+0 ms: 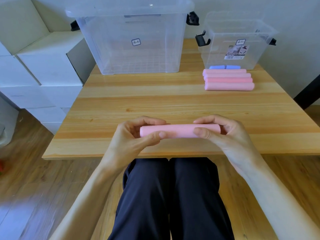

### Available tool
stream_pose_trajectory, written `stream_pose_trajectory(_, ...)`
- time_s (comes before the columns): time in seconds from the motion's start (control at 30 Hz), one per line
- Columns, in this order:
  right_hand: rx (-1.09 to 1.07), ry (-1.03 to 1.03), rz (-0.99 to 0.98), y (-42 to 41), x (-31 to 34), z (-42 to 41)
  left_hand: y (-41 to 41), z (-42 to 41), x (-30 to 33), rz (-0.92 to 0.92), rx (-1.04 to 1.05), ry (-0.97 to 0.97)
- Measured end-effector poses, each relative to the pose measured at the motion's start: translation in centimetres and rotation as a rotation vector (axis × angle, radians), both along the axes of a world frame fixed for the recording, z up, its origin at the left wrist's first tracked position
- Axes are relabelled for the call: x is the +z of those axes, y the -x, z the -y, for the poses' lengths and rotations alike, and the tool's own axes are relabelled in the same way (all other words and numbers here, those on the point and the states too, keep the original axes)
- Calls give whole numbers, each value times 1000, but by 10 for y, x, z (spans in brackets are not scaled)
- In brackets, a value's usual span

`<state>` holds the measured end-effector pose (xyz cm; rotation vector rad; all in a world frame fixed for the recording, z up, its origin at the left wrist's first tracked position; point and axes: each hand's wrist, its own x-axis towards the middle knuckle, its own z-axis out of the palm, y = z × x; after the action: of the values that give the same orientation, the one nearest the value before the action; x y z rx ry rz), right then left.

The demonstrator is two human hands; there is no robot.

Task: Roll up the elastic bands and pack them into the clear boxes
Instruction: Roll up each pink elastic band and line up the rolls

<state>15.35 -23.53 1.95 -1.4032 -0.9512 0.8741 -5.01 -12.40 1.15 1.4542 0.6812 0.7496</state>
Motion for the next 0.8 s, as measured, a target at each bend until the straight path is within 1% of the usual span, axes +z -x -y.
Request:
stream_pose_trajectory(0.1,-19,19,-12,-23,1,-2,-16,-11,8,-101,-116,-81)
stream_pose_trajectory(0.17,-28,34,-19,-39,1,-5,-31,-18,11,-152,-134,-137)
stream_pose_trajectory(0.23,-34,51,-8,-54,3,-6,-48,-23,12,-162,-132,-157)
stream_pose_trajectory(0.4,-49,85,100,-96,8,-9,-91,-36,13,-183,-107,-237)
stream_pose_trajectory(0.67,-140,136,261,-165,-7,-32,-164,-68,2,-320,-140,-348)
stream_pose_trajectory(0.8,-175,158,388,-190,-17,-41,-196,-80,-11,-371,-123,-421)
